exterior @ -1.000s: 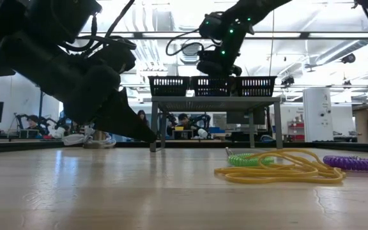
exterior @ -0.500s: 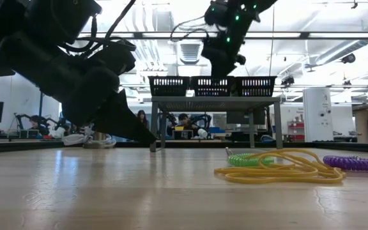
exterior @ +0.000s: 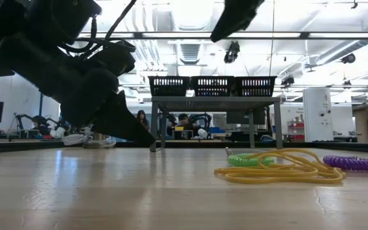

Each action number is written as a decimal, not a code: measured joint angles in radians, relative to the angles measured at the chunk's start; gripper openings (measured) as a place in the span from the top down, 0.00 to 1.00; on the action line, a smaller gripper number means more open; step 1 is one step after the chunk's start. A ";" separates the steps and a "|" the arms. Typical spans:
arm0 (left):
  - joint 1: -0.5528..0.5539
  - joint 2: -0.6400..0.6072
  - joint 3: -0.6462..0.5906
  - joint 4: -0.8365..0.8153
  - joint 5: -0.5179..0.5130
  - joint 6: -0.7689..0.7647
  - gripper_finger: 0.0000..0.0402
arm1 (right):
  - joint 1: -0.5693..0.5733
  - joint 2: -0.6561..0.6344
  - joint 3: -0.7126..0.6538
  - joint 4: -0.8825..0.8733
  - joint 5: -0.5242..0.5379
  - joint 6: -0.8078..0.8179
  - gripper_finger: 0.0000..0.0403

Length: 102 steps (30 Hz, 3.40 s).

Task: Pick & Place Office Desk Supplies
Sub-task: Put the yellow rubber band into the right black bin on the shelf

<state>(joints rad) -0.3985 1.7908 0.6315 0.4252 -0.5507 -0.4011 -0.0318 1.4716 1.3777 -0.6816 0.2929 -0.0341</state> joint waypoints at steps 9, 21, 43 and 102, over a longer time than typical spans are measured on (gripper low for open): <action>0.000 0.000 0.000 0.010 0.000 0.000 0.45 | 0.340 -0.136 -0.466 0.313 0.114 0.260 0.70; 0.001 0.000 0.000 0.112 -0.024 0.004 0.45 | 0.543 -0.127 -0.929 0.748 0.242 0.667 0.72; 0.015 0.000 -0.002 0.117 -0.063 0.007 0.45 | 0.551 0.261 -0.733 0.925 -0.059 0.420 0.66; 0.014 0.000 -0.003 0.094 -0.060 0.000 0.45 | 0.594 0.173 -0.665 0.961 0.036 0.290 0.98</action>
<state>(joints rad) -0.3843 1.7908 0.6289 0.5190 -0.6106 -0.4015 0.5620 1.6444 0.7125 0.2791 0.3293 0.2563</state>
